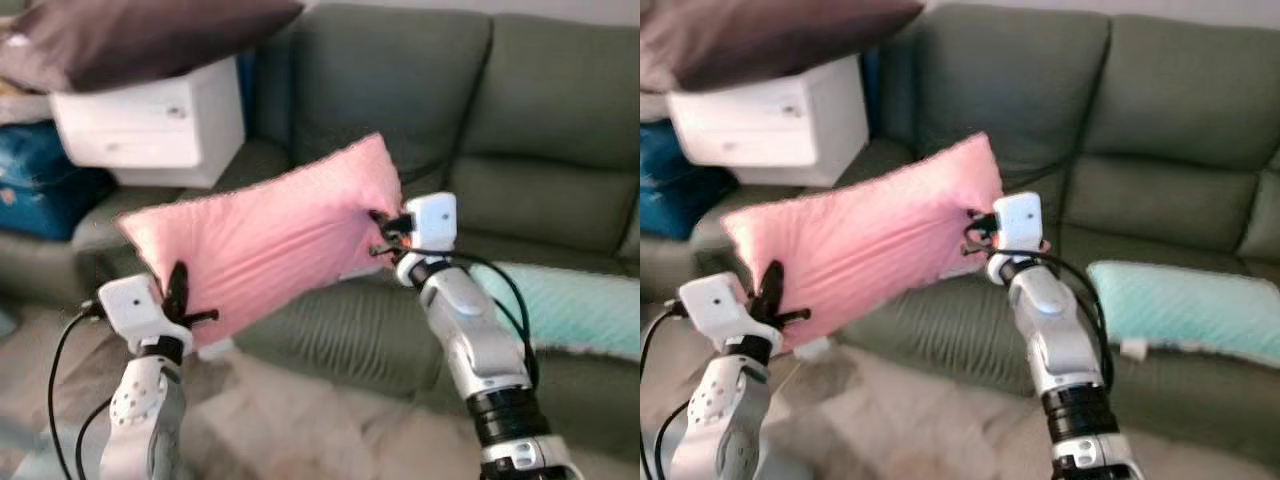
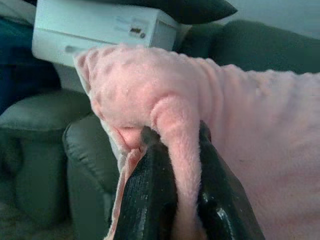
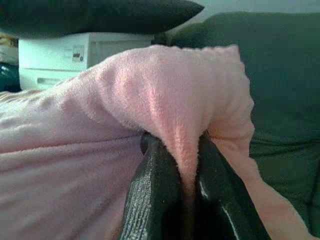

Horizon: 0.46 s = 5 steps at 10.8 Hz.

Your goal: Move the pillow to the sofa

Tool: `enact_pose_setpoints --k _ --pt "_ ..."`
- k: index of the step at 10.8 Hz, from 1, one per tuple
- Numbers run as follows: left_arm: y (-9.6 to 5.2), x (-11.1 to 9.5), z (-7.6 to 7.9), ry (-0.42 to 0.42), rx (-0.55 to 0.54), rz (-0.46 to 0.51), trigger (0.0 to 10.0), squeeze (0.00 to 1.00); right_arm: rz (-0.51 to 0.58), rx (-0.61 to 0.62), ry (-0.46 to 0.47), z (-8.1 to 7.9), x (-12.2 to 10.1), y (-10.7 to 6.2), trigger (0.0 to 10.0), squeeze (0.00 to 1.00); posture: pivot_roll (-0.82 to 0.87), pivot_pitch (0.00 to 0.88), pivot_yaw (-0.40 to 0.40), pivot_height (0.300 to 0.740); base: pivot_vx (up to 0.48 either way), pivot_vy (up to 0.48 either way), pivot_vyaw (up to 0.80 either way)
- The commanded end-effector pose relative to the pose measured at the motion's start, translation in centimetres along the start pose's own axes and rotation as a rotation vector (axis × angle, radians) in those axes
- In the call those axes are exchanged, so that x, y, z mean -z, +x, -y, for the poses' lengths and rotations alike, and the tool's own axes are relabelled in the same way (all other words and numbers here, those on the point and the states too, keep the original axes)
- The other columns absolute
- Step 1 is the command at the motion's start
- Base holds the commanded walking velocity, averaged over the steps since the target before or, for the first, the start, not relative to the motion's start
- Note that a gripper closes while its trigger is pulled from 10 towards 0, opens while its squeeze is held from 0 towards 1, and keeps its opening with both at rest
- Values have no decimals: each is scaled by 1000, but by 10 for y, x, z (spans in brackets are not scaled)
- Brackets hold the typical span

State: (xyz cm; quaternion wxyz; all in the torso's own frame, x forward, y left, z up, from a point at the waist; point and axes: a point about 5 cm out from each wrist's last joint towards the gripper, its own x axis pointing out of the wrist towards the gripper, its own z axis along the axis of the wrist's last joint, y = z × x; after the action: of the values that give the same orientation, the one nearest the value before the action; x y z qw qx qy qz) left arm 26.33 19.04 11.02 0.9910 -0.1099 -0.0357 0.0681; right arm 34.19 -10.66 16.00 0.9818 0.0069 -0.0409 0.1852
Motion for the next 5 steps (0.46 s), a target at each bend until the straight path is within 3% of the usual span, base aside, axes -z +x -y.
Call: enact_pose_setpoints --k 1,5 --pt "-1 -6 -16 26 -45 15 10000 0 54 10 1 -2 -13 3 10000 0 -217 56 13 740 401 0 0" --pt "-1 -6 -17 31 -46 9 10000 0 54 11 4 -3 -13 4 10000 0 -212 57 17 740 401 0 0"
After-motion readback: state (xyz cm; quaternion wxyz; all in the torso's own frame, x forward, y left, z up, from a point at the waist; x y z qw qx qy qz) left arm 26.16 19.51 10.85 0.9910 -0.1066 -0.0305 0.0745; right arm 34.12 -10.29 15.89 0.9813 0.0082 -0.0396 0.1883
